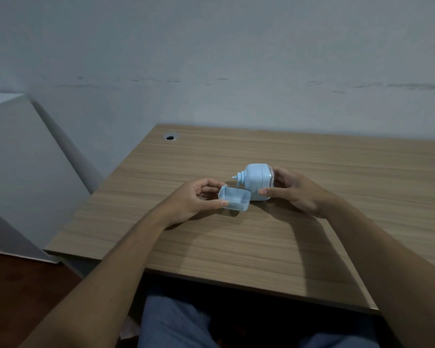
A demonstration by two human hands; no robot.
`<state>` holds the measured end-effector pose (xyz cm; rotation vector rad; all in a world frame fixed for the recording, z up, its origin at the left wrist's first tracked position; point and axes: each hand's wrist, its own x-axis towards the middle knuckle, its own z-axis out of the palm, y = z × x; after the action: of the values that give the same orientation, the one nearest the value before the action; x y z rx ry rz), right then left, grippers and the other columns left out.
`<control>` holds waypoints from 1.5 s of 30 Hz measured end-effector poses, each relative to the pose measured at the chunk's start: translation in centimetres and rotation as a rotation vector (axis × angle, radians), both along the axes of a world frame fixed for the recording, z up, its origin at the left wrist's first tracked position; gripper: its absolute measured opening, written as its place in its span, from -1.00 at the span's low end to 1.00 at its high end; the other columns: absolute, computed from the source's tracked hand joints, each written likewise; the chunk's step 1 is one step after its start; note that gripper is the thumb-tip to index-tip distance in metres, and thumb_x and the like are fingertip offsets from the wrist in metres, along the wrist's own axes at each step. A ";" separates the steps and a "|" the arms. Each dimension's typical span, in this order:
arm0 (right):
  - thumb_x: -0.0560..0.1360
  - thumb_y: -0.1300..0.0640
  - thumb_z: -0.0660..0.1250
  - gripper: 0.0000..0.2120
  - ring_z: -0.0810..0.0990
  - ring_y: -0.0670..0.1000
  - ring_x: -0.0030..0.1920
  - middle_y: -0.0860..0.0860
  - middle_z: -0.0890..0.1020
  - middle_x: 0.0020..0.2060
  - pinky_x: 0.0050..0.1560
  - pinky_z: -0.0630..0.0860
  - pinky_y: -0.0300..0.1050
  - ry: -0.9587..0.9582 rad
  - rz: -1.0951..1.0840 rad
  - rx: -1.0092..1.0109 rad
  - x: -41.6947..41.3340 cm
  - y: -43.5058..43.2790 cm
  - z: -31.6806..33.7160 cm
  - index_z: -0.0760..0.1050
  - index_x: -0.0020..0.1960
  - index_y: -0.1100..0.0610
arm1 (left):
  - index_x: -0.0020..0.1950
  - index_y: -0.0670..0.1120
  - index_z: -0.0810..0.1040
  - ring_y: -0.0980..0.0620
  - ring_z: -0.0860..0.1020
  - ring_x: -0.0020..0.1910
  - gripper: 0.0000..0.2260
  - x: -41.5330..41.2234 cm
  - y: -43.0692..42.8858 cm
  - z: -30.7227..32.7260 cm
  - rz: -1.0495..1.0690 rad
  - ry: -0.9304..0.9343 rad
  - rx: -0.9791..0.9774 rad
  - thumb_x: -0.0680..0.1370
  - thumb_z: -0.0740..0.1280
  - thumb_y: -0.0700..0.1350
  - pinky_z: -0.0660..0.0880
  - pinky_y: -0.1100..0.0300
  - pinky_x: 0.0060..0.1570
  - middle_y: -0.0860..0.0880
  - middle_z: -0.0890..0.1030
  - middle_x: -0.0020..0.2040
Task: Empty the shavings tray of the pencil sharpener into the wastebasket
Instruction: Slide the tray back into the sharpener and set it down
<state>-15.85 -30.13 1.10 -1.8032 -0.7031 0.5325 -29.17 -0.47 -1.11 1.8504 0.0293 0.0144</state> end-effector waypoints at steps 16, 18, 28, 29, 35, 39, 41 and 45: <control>0.62 0.31 0.53 -0.36 0.61 -0.06 0.56 -0.05 0.68 0.51 0.57 0.53 -0.08 0.083 0.059 0.052 0.2 0.3 -0.8 0.46 0.66 0.11 | 0.44 -0.15 0.64 -0.20 0.73 0.36 -0.55 0.4 0.1 -0.2 0.086 0.008 0.001 0.57 0.63 -0.27 0.66 0.00 0.42 0.10 0.84 0.24; 0.62 0.34 0.53 -0.37 0.64 -0.07 0.53 -0.04 0.70 0.48 0.51 0.57 -0.18 0.089 0.052 0.061 0.1 0.4 -0.9 0.47 0.64 0.13 | 0.42 -0.10 0.65 -0.17 0.75 0.32 -0.56 0.6 -0.1 -0.3 0.101 0.007 0.024 0.57 0.65 -0.22 0.59 -0.19 0.48 0.06 0.82 0.28; 0.56 0.29 0.60 -0.42 0.74 -0.06 0.39 -0.02 0.78 0.34 0.40 0.66 -0.13 0.082 -0.069 0.109 -0.9 1.0 -1.7 0.54 0.53 0.14 | 0.32 -0.05 0.68 -0.15 0.77 0.30 -0.54 2.1 -1.3 -1.4 0.147 -0.020 -0.003 0.47 0.72 -0.05 0.58 -0.27 0.54 -0.02 0.85 0.24; 0.55 0.30 0.60 -0.42 0.75 -0.09 0.35 -0.04 0.79 0.32 0.38 0.67 -0.14 0.076 -0.079 0.112 -1.0 1.1 -1.8 0.54 0.52 0.15 | 0.35 -0.06 0.67 -0.17 0.77 0.32 -0.48 2.1 -1.5 -1.4 0.145 -0.023 -0.004 0.44 0.72 -0.02 0.58 -0.26 0.54 -0.03 0.85 0.24; 0.54 0.32 0.62 -0.45 0.77 -0.14 0.29 -0.09 0.82 0.25 0.30 0.68 -0.21 0.059 -0.105 0.118 -1.2 1.4 -2.1 0.56 0.48 0.16 | 0.53 -0.03 0.53 0.18 0.73 0.01 -0.30 2.4 -1.9 -1.3 0.085 0.008 -0.004 0.46 0.74 -0.03 0.64 -0.06 0.27 -0.03 0.84 0.26; 0.54 0.31 0.62 -0.44 0.77 -0.09 0.33 -0.03 0.80 0.30 0.32 0.69 -0.19 0.046 -0.122 0.120 -1.5 1.6 -2.1 0.55 0.49 0.17 | 0.51 0.21 0.46 0.04 0.79 0.31 -0.13 2.9 -2.1 -1.7 0.096 0.030 0.041 0.30 0.78 0.28 0.61 -0.25 0.48 0.07 0.84 0.28; 0.54 0.30 0.62 -0.43 0.76 -0.06 0.36 0.00 0.78 0.34 0.37 0.68 -0.14 0.042 -0.123 0.120 -1.5 1.6 -2.1 0.54 0.50 0.17 | 0.54 0.23 0.41 0.01 0.77 0.36 0.00 3.0 -2.4 -1.7 0.104 0.025 0.050 0.20 0.79 0.36 0.60 -0.25 0.50 0.08 0.84 0.28; 0.54 0.24 0.64 -0.41 0.74 -0.02 0.40 0.00 0.77 0.36 0.46 0.64 -0.02 0.047 -0.112 0.108 -1.4 1.6 -2.1 0.54 0.52 0.14 | 0.67 0.12 0.33 0.06 0.73 0.40 0.26 3.2 -3.2 -1.3 0.111 0.028 0.060 0.07 0.75 0.43 0.54 -0.16 0.57 0.03 0.83 0.30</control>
<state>-17.27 -28.55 -1.03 -1.7123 -0.5841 0.4519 -25.92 -3.70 -2.38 1.9070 0.1525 0.0679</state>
